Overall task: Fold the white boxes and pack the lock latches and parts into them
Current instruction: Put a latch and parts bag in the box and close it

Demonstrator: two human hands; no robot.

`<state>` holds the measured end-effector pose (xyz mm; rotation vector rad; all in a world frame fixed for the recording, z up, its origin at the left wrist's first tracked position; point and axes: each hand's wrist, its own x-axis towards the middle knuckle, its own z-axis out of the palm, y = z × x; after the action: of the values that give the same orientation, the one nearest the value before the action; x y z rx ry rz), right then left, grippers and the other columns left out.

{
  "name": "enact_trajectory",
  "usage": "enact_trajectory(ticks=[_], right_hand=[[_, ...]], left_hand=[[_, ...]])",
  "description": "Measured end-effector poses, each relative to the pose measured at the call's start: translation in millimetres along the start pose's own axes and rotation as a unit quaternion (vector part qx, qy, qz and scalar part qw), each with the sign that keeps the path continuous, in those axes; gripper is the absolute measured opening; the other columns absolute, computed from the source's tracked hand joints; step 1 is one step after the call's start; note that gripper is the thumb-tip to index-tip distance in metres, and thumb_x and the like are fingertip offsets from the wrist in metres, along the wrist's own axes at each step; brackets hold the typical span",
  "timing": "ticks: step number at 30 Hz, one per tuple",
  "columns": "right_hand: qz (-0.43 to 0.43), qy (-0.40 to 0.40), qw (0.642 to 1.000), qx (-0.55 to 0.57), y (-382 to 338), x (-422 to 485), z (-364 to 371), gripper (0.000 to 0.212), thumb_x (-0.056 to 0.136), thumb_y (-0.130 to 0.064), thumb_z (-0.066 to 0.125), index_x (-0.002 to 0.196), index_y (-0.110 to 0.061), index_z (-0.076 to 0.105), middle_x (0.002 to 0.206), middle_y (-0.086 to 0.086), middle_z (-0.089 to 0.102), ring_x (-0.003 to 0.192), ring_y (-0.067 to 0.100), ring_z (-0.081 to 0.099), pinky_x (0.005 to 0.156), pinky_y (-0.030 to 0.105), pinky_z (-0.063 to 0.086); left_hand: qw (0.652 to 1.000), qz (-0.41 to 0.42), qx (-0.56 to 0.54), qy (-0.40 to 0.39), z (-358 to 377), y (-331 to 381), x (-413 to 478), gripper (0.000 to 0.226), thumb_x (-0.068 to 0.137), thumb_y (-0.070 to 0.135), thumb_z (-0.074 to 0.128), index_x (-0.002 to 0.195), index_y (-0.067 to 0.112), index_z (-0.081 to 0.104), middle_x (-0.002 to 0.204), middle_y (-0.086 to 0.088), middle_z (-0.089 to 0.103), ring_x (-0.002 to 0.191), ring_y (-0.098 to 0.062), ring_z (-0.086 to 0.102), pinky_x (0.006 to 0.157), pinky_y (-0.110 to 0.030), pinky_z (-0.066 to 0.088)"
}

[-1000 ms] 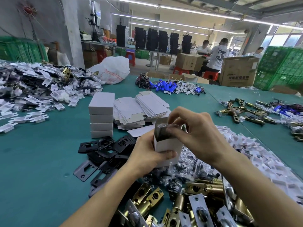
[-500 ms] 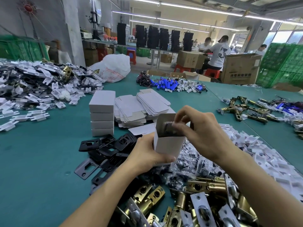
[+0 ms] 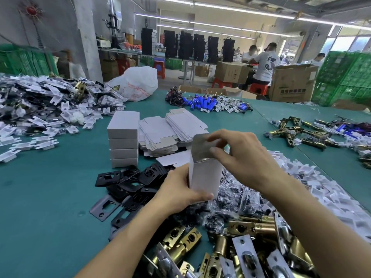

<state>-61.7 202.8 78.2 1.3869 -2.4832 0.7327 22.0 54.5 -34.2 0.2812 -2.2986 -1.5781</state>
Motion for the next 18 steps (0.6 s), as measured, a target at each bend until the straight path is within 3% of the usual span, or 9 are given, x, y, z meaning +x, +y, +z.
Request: enact_trajectory(ticks=[4, 7, 10, 12, 14, 18], right_hand=[[-0.012, -0.027, 0.999, -0.013, -1.5, -2.7, 0.0, 0.011, 0.093, -0.034, 0.061, 0.098, -0.032, 0.07, 0.089, -0.011, 0.069, 0.084, 0.018, 0.062, 0.073, 0.043, 0.053], [-0.01, -0.085, 0.995, -0.041, -2.1, -4.4, 0.0, 0.019, 0.096, -0.04, 0.052, 0.101, -0.033, 0.069, 0.092, -0.01, 0.069, 0.088, 0.019, 0.062, 0.077, 0.043, 0.052], [0.011, -0.149, 0.988, -0.036, -3.0, -6.6, -3.3, 0.04, 0.093, -0.058, 0.038, 0.104, -0.034, 0.067, 0.095, -0.011, 0.068, 0.089, 0.017, 0.061, 0.079, 0.044, 0.052], [0.008, -0.186, 0.982, -0.038, -3.2, -5.7, -5.5, 0.043, 0.089, -0.064, 0.04, 0.105, -0.034, 0.066, 0.097, -0.011, 0.067, 0.091, 0.016, 0.061, 0.079, 0.043, 0.052], [-0.008, -0.221, 0.973, -0.064, -3.9, -2.2, -5.4, 0.03, 0.092, -0.054, 0.051, 0.105, -0.032, 0.065, 0.097, -0.008, 0.066, 0.094, 0.018, 0.059, 0.079, 0.042, 0.051], [-0.025, -0.243, 0.969, -0.044, -2.1, 2.9, -4.6, 0.018, 0.094, -0.038, 0.06, 0.105, -0.029, 0.071, 0.09, -0.008, 0.068, 0.087, 0.013, 0.058, 0.075, 0.034, 0.048]], left_hand=[[1.0, 0.018, -0.004, -0.006, 1.1, -1.8, 1.4, 0.049, 0.053, 0.046, 0.088, 0.097, 0.04, 0.068, 0.092, 0.013, 0.074, 0.087, -0.008, 0.07, 0.075, -0.032, 0.057], [1.0, 0.02, -0.005, -0.002, 0.6, -1.2, 2.4, 0.044, 0.05, 0.045, 0.09, 0.089, 0.043, 0.069, 0.088, 0.011, 0.074, 0.086, -0.011, 0.071, 0.074, -0.034, 0.057], [1.0, 0.014, 0.0, 0.007, -0.3, -1.6, 3.3, 0.045, 0.048, 0.045, 0.091, 0.087, 0.049, 0.068, 0.087, 0.015, 0.074, 0.084, -0.005, 0.07, 0.074, -0.032, 0.057], [1.0, 0.016, 0.008, 0.007, -0.8, -0.4, 3.4, 0.049, 0.046, 0.046, 0.091, 0.09, 0.05, 0.069, 0.088, 0.017, 0.074, 0.084, -0.002, 0.07, 0.074, -0.031, 0.058], [0.999, 0.026, 0.022, -0.001, -1.1, 0.8, 3.4, 0.05, 0.047, 0.042, 0.093, 0.091, 0.05, 0.071, 0.087, 0.017, 0.074, 0.084, -0.003, 0.07, 0.073, -0.032, 0.057], [0.999, 0.04, 0.011, -0.021, -2.3, 2.3, 1.4, 0.044, 0.052, 0.032, 0.096, 0.085, 0.048, 0.071, 0.083, 0.017, 0.073, 0.079, 0.0, 0.067, 0.066, -0.017, 0.047]])
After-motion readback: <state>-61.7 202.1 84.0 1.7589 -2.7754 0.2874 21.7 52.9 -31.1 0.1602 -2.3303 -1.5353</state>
